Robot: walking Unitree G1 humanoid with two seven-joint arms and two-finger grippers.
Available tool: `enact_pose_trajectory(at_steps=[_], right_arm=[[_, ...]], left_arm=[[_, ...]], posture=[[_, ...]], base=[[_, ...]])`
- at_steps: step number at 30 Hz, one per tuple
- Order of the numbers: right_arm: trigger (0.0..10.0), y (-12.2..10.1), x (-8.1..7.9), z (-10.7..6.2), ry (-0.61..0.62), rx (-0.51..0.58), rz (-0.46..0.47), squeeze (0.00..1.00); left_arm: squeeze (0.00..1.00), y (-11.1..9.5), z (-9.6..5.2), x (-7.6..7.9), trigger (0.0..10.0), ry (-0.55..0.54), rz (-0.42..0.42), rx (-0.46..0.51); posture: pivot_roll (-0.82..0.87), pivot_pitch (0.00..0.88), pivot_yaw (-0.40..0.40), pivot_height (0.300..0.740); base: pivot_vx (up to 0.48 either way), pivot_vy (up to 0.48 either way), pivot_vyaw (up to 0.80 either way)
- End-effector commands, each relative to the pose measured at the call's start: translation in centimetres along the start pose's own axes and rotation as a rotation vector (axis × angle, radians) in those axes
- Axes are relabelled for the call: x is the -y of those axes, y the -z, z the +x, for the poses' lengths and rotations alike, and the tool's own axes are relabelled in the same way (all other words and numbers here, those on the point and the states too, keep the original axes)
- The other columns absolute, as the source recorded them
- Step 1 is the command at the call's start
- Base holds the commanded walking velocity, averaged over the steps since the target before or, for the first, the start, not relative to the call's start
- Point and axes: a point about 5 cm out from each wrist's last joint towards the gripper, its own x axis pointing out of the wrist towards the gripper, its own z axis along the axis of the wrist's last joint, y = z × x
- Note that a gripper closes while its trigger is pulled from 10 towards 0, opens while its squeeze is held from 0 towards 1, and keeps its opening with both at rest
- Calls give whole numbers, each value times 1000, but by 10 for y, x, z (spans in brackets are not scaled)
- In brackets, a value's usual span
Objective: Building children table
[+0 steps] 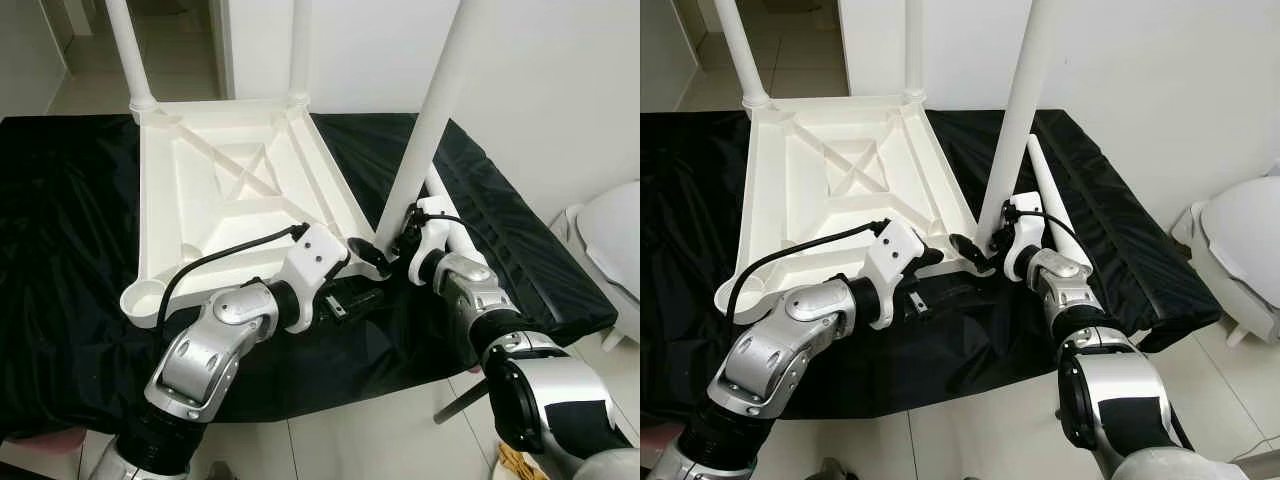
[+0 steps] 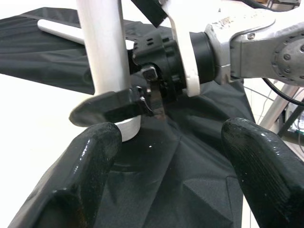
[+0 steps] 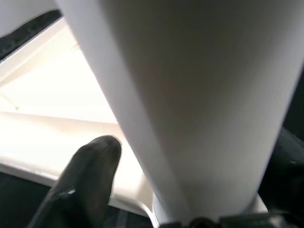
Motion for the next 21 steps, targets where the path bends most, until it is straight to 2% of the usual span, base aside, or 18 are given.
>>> enact_pose_trajectory(at_steps=[1, 2, 13, 14, 16, 17, 18, 21], right_arm=[[2431, -2, -5, 5, -33, -14, -14, 0], [0, -3, -2, 3, -29, -11, -14, 0], [0, 1, 7, -4, 23, -54, -46, 0], [0, 3, 18, -8, 152, -73, -52, 0], [0, 3, 18, -8, 152, -73, -52, 0], [0, 3, 22, -10, 206, -66, -40, 0], [0, 1, 26, -10, 312, -28, 19, 0], [0, 1, 26, -10, 312, -28, 19, 0]], left_arm=[[0, -5, 0, -1, 10000, -25, 12, 9], [0, -5, 0, 0, 10000, -23, 12, 9], [0, -5, 0, 0, 10000, -18, 11, 9], [0, -5, 0, 0, 10000, -18, 10, 10], [0, -5, 0, 0, 10000, -18, 10, 10], [0, -5, 0, 1, 10000, -18, 9, 11], [0, -5, 0, 1, 10000, -17, 9, 11], [0, -5, 0, 1, 10000, -17, 9, 11]], posture=[[42, 20, -76, 740], [42, 20, -76, 740], [36, 22, -73, 740], [33, 24, -75, 740], [33, 24, -75, 740], [33, 23, -75, 740], [33, 24, -75, 740], [33, 24, -75, 740]], base=[[0, 0, 0], [0, 0, 0], [0, 0, 0], [0, 0, 0], [0, 0, 0], [0, 0, 0], [0, 0, 0], [0, 0, 0]])
